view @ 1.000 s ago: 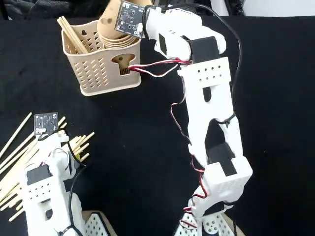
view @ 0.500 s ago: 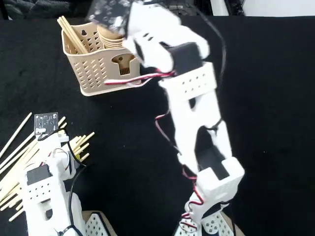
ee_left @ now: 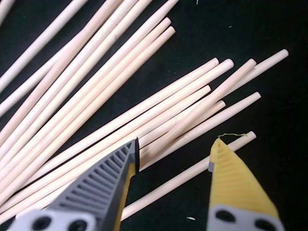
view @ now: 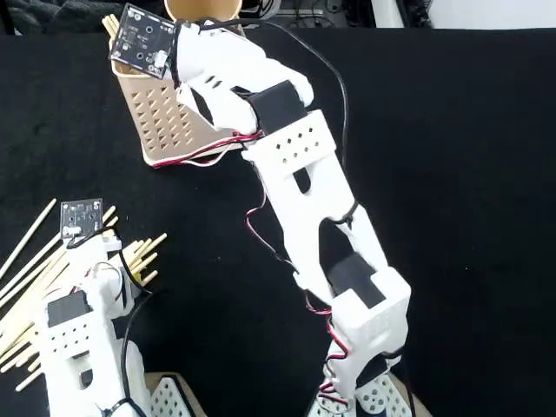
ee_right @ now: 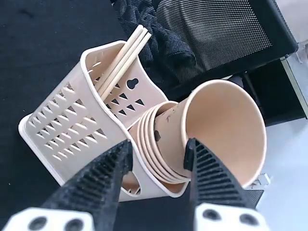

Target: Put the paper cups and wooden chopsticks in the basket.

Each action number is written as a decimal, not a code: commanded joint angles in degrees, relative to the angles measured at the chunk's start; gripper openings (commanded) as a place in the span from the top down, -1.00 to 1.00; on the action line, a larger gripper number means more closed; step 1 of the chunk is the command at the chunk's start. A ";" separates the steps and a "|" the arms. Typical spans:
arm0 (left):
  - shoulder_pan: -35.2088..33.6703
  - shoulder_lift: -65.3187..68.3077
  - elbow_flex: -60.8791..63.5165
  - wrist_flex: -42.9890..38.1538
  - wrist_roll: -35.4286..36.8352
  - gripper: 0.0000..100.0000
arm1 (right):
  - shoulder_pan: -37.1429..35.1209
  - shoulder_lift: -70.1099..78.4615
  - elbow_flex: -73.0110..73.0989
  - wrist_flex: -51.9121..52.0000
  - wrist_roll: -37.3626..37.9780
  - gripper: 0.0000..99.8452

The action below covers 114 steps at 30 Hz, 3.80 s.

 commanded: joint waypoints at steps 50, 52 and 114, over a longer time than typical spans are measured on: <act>7.08 29.45 -70.02 26.81 14.86 0.51 | 42.11 -85.67 102.37 -2.02 -11.78 0.97; 9.89 36.84 -76.62 29.19 16.44 0.51 | 40.79 -85.67 108.70 -5.80 -12.92 0.97; 27.38 69.01 -118.64 47.65 31.47 0.94 | 37.98 -85.05 133.76 -32.26 -16.97 0.97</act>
